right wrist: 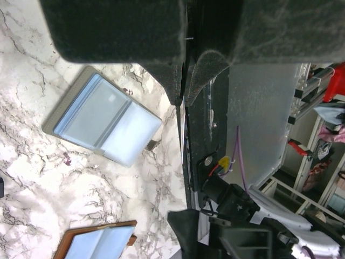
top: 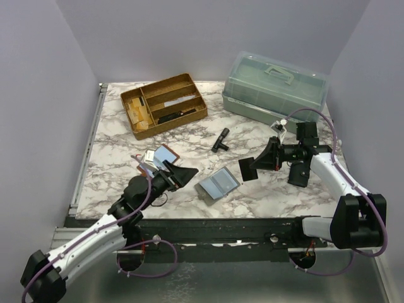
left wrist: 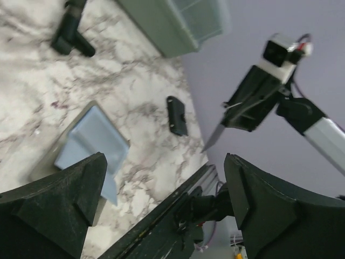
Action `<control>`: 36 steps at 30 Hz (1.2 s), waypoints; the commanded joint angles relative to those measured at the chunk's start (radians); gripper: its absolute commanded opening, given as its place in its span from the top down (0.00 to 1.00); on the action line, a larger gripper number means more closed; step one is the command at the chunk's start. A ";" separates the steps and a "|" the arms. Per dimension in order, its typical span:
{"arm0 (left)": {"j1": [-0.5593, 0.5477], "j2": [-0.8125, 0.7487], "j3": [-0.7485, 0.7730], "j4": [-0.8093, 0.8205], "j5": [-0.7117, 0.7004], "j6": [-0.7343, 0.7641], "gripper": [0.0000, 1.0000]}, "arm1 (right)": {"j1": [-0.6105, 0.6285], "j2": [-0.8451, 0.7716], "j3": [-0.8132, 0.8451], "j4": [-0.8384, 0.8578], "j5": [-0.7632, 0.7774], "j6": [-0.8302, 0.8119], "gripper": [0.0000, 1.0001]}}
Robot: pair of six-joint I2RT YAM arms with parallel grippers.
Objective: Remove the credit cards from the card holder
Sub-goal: Place the credit card in the storage box.
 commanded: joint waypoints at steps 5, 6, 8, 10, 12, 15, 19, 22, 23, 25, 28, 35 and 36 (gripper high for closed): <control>0.013 -0.056 0.001 0.210 0.160 0.138 0.02 | -0.006 0.019 0.034 -0.035 0.007 -0.044 1.00; 0.012 -0.005 0.024 0.243 0.217 0.159 0.04 | -0.006 0.022 0.037 -0.038 0.004 -0.047 1.00; 0.012 0.117 0.078 0.295 0.306 0.189 0.07 | -0.006 0.027 0.041 -0.047 -0.006 -0.060 1.00; 0.005 0.222 0.134 0.321 0.352 0.220 0.08 | -0.006 0.029 0.046 -0.066 -0.014 -0.086 1.00; -0.012 0.301 0.179 0.349 0.363 0.257 0.08 | -0.006 0.028 0.054 -0.093 -0.023 -0.120 1.00; -0.031 0.380 0.203 0.419 0.340 0.296 0.06 | -0.006 0.025 0.062 -0.130 -0.021 -0.176 1.00; -0.039 0.474 0.140 0.606 0.291 0.282 0.05 | -0.006 0.023 0.063 -0.150 0.003 -0.208 1.00; -0.041 0.539 0.091 0.738 0.263 0.225 0.04 | -0.007 0.029 0.064 -0.153 0.019 -0.216 1.00; -0.042 0.561 0.085 0.772 0.256 0.214 0.03 | -0.008 0.032 0.065 -0.155 0.022 -0.222 1.00; -0.053 0.602 0.082 0.819 0.234 0.202 0.03 | -0.009 0.036 0.069 -0.159 0.026 -0.226 1.00; -0.070 0.649 0.094 0.860 0.231 0.210 0.03 | -0.015 0.045 0.073 -0.165 0.023 -0.231 1.00; -0.077 0.740 0.126 0.874 0.241 0.202 0.01 | -0.031 0.061 0.095 -0.187 0.009 -0.236 1.00; -0.078 0.747 0.128 0.875 0.241 0.196 0.01 | -0.031 0.061 0.095 -0.185 0.009 -0.234 1.00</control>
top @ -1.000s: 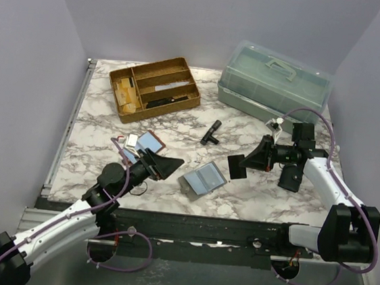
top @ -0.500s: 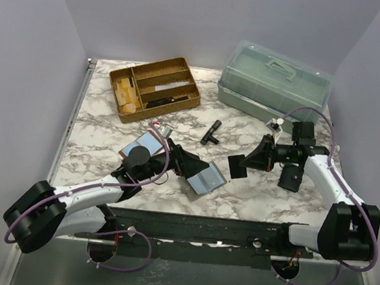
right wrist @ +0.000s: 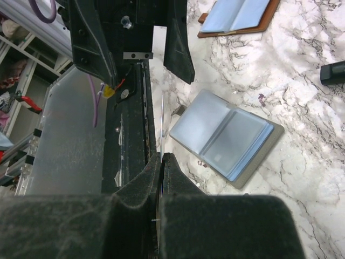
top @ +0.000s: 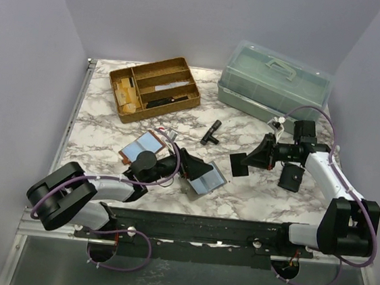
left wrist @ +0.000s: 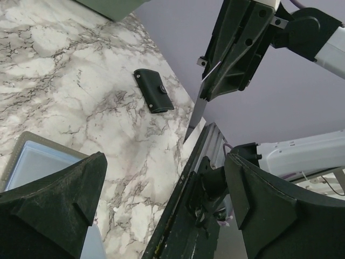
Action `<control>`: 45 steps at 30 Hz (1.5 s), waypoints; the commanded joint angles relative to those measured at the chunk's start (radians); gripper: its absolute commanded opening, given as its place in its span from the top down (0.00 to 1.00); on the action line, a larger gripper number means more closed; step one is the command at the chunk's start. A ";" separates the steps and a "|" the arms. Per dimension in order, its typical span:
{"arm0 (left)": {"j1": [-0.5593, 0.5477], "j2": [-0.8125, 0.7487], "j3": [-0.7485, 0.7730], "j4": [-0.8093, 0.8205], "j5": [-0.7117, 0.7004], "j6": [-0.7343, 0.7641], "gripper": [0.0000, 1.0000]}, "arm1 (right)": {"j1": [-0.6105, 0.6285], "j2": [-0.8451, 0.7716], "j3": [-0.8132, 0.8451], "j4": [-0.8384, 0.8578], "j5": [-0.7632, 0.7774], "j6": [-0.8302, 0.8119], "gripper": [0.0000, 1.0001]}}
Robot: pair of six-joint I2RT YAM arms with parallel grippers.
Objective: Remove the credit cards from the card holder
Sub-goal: Place the credit card in the storage box.
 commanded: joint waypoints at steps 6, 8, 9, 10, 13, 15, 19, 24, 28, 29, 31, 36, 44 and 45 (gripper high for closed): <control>-0.012 0.049 0.032 0.066 -0.035 0.010 0.01 | -0.006 0.040 0.051 -0.029 0.010 -0.011 1.00; -0.014 0.047 0.042 0.066 -0.035 0.032 0.01 | -0.007 0.054 0.058 -0.037 0.007 -0.011 1.00; -0.016 0.048 0.048 0.065 -0.035 0.043 0.01 | -0.007 0.059 0.061 -0.040 0.003 -0.012 1.00; -0.019 0.051 0.053 0.066 -0.034 0.056 0.01 | -0.007 0.064 0.064 -0.044 -0.003 -0.014 1.00; -0.034 0.053 0.066 0.065 -0.042 0.078 0.01 | -0.007 0.067 0.065 -0.045 -0.015 -0.010 1.00; -0.047 0.048 0.067 0.066 -0.052 0.091 0.01 | -0.007 0.066 0.063 -0.029 -0.011 0.010 1.00; -0.083 0.044 0.067 0.065 -0.079 0.099 0.01 | -0.007 0.059 0.060 -0.016 -0.009 0.034 1.00; -0.128 0.060 0.081 0.061 -0.123 0.124 0.01 | -0.007 0.042 0.049 0.015 -0.015 0.064 1.00; -0.166 0.076 0.098 0.061 -0.177 0.169 0.02 | -0.007 0.054 0.059 -0.010 -0.032 0.046 1.00; -0.178 0.086 0.106 0.061 -0.195 0.180 0.03 | -0.007 0.055 0.059 -0.016 -0.033 0.040 1.00; -0.194 0.115 0.131 0.060 -0.208 0.198 0.09 | -0.007 0.054 0.056 -0.018 -0.040 0.038 1.00; -0.220 0.202 0.193 0.071 -0.216 0.202 0.19 | -0.007 0.059 0.058 -0.035 -0.063 0.024 1.00; -0.218 0.323 0.261 0.140 -0.187 0.124 0.41 | -0.006 0.053 0.059 -0.051 -0.080 0.014 1.00; -0.219 0.339 0.272 0.150 -0.168 0.110 0.43 | -0.007 0.052 0.060 -0.054 -0.082 0.012 1.00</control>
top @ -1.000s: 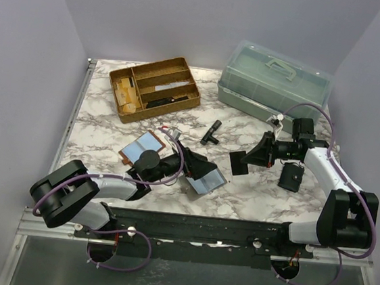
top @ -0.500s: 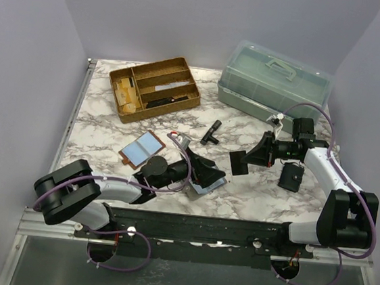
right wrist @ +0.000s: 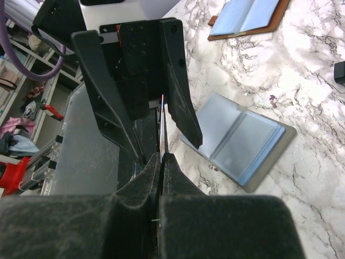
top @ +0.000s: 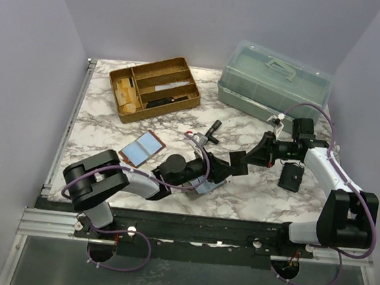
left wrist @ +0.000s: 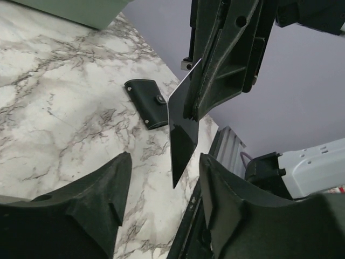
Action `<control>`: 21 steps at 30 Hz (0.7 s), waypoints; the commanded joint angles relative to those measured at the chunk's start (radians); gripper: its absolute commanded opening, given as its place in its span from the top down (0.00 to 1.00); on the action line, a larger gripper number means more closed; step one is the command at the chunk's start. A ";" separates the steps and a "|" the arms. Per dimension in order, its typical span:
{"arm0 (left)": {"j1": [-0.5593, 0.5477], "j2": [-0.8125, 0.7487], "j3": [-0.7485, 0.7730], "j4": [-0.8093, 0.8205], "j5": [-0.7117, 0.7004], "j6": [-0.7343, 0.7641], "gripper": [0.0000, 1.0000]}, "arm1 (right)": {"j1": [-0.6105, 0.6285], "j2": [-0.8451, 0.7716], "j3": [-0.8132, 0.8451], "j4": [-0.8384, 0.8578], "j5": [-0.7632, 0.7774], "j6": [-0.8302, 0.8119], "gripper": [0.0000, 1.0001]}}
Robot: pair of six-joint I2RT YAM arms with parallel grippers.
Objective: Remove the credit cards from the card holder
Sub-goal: Place the credit card in the storage box.
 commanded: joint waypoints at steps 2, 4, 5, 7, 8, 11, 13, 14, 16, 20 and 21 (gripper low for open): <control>-0.007 0.089 0.066 0.113 0.069 -0.071 0.48 | -0.005 -0.015 0.023 -0.035 -0.046 -0.028 1.00; -0.005 0.119 0.068 0.164 0.101 -0.093 0.53 | -0.005 -0.017 0.022 -0.037 -0.048 -0.028 1.00; -0.006 0.134 0.068 0.193 0.112 -0.102 0.57 | -0.005 -0.018 0.023 -0.038 -0.048 -0.029 1.00; -0.005 0.156 0.066 0.245 0.126 -0.114 0.66 | -0.005 -0.019 0.022 -0.040 -0.050 -0.030 1.00; -0.005 0.169 0.064 0.265 0.131 -0.118 0.73 | -0.005 -0.020 0.022 -0.040 -0.049 -0.030 1.00; -0.005 0.186 0.065 0.286 0.141 -0.130 1.00 | -0.005 -0.018 0.021 -0.040 -0.048 -0.030 1.00; -0.003 0.187 0.063 0.287 0.142 -0.132 1.00 | -0.005 -0.016 0.021 -0.039 -0.043 -0.029 1.00; -0.003 0.186 0.059 0.287 0.138 -0.132 1.00 | -0.005 -0.016 0.020 -0.036 -0.038 -0.027 1.00; -0.001 0.176 0.049 0.283 0.128 -0.126 1.00 | -0.005 -0.016 0.018 -0.027 -0.027 -0.018 1.00; 0.013 0.145 0.036 0.234 0.145 -0.114 1.00 | -0.005 -0.023 0.014 -0.014 -0.019 -0.004 0.81; 0.020 0.138 0.035 0.214 0.162 -0.112 1.00 | -0.005 -0.025 0.013 -0.013 -0.018 -0.001 0.75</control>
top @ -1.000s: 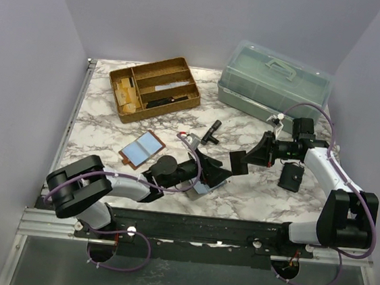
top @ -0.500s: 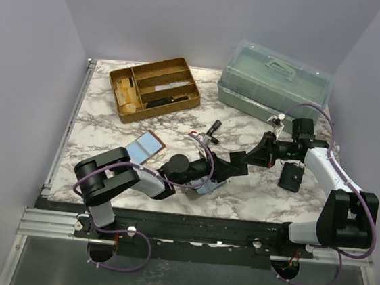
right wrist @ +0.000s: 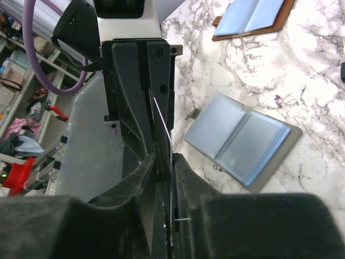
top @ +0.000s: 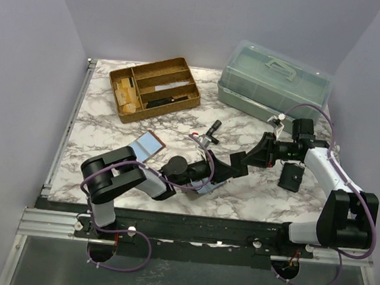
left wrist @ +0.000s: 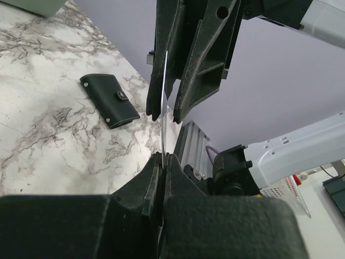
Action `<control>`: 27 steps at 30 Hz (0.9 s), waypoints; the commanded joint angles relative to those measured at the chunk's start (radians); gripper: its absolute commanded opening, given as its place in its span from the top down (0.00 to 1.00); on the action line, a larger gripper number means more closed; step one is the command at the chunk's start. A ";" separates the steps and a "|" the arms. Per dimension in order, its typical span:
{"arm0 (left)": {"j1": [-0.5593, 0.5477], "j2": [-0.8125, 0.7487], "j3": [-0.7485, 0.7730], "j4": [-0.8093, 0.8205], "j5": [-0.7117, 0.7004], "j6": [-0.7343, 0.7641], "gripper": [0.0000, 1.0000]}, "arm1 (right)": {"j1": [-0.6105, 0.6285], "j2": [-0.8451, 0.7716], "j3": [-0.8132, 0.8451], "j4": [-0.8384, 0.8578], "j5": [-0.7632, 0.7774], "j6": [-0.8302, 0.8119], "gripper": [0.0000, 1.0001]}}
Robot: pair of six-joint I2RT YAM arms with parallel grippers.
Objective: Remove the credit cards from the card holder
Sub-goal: Place the credit card in the storage box.
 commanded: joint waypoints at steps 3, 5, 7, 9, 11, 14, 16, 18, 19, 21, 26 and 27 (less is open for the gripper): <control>0.047 -0.058 -0.009 -0.091 0.112 0.013 1.00 | -0.005 -0.031 0.017 0.013 0.012 0.003 0.59; 0.071 -0.085 -0.015 -0.162 0.151 0.013 1.00 | -0.004 -0.047 0.017 0.018 0.027 0.007 0.52; 0.097 -0.129 -0.026 -0.240 0.173 0.024 1.00 | -0.005 -0.066 0.017 0.028 0.053 0.016 0.47; 0.122 -0.193 -0.027 -0.401 0.179 0.060 1.00 | -0.005 -0.091 0.004 0.065 0.097 0.065 0.44; 0.145 -0.269 -0.003 -0.599 0.171 0.116 1.00 | -0.005 -0.115 -0.012 0.113 0.147 0.101 0.42; 0.181 -0.360 0.080 -0.944 0.141 0.240 1.00 | -0.028 -0.139 -0.026 0.136 0.194 0.118 0.41; 0.207 -0.388 0.158 -1.166 0.149 0.358 1.00 | -0.028 -0.146 -0.028 0.139 0.196 0.119 0.41; 0.228 -0.387 0.257 -1.396 0.139 0.492 1.00 | -0.028 -0.153 -0.029 0.141 0.199 0.119 0.41; 0.238 -0.378 0.309 -1.504 0.126 0.552 1.00 | -0.028 -0.154 -0.031 0.141 0.203 0.120 0.41; 0.253 -0.349 0.409 -1.681 0.087 0.664 1.00 | -0.029 -0.157 -0.033 0.142 0.205 0.121 0.41; 0.291 -0.244 0.613 -1.960 -0.047 0.909 1.00 | -0.029 -0.166 -0.036 0.146 0.209 0.123 0.40; 0.301 -0.222 0.647 -1.999 -0.077 0.960 1.00 | -0.029 -0.167 -0.037 0.146 0.210 0.123 0.40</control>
